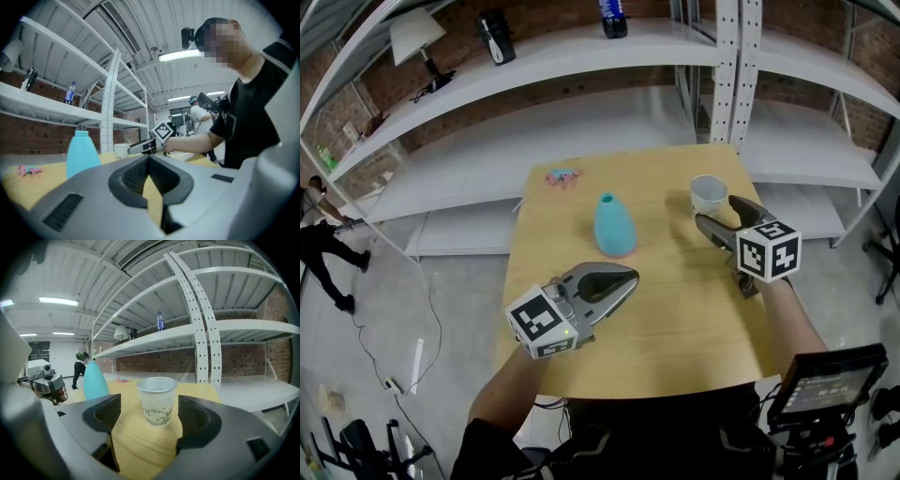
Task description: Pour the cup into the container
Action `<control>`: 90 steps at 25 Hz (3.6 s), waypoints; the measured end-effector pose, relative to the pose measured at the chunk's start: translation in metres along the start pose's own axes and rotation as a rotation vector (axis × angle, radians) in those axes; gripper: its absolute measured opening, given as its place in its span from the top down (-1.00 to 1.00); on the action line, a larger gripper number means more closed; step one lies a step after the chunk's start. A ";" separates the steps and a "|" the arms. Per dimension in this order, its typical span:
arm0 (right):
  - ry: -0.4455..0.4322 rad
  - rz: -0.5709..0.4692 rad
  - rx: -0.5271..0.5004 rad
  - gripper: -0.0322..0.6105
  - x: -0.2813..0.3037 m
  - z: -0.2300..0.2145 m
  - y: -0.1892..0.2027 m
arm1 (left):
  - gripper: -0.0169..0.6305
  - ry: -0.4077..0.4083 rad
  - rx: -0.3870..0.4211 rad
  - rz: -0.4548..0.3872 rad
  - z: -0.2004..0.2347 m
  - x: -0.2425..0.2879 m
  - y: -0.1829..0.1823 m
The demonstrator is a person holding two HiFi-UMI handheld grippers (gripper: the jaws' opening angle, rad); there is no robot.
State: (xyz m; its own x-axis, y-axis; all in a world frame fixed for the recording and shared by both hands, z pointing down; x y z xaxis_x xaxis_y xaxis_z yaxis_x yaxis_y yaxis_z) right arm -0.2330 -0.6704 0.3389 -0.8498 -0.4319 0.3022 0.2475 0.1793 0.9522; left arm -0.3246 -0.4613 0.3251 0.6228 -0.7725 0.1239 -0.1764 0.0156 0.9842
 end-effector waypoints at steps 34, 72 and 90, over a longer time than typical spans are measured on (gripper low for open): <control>-0.010 0.055 -0.200 -0.06 0.028 0.037 -0.028 | 0.94 0.121 -0.093 0.048 -0.017 -0.007 0.016; 0.014 0.221 -1.055 -0.06 0.049 0.157 -0.106 | 0.94 0.178 -0.082 0.044 -0.028 -0.010 0.015; 0.101 0.265 -1.245 -0.06 0.057 0.158 -0.107 | 0.94 0.192 -0.079 0.043 -0.030 -0.011 0.015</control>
State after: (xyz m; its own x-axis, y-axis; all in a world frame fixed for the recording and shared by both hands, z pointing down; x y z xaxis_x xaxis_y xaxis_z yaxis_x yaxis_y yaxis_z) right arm -0.3813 -0.5747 0.2469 -0.6825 -0.5847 0.4386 0.7169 -0.6526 0.2455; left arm -0.3111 -0.4334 0.3422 0.7513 -0.6350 0.1799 -0.1497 0.1015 0.9835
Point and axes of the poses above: the fingertips, and each gripper's own axes: x forward along the fingers, z to its left, y out of its underside, the point moved 2 cm from there along -x, backward along the fingers, and after that the axes turned 2 degrees about z, right-handed, at the moved point
